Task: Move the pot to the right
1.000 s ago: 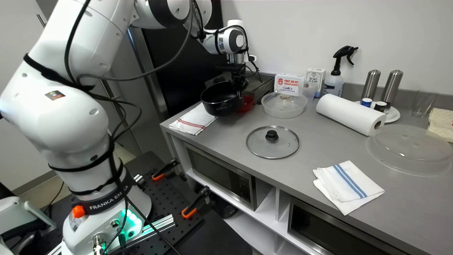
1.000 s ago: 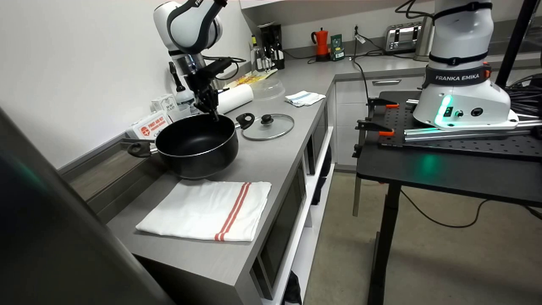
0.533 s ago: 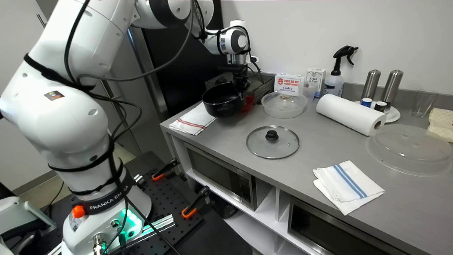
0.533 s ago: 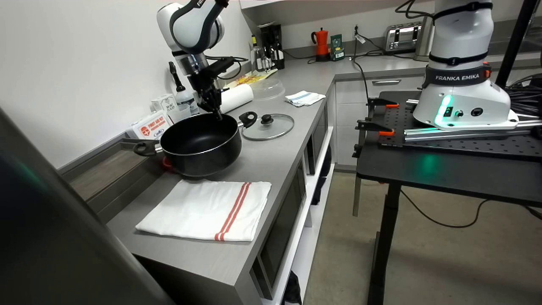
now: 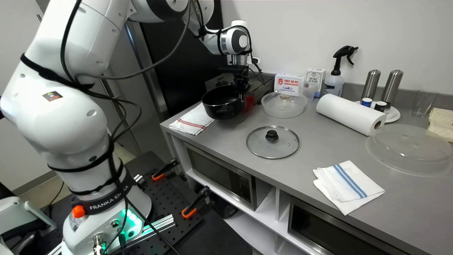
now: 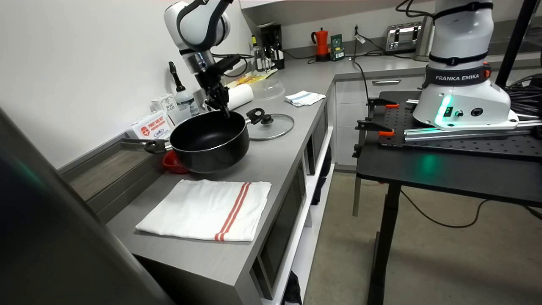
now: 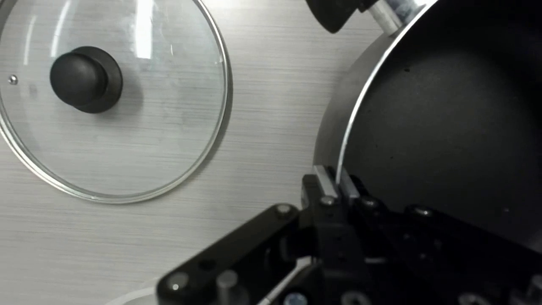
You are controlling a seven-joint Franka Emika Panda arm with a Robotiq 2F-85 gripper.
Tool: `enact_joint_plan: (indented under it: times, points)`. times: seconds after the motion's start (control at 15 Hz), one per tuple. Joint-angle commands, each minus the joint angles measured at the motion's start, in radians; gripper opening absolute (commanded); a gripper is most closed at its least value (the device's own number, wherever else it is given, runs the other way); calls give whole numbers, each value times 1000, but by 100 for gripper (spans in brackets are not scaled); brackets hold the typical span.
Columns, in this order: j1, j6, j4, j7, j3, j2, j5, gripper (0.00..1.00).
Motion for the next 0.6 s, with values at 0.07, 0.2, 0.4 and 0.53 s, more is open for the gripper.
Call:
enact_joint_plan:
  times: [0.07, 0.2, 0.4, 0.53]
  points:
    - [-8, 21, -161, -11, -1, -123, 6, 1]
    - [-14, 26, -202, -14, -1, -147, 6, 1]
    - [-24, 27, -244, -15, -2, -173, 9, 1]
    - [-33, 27, -264, -17, -3, -188, 11, 1]
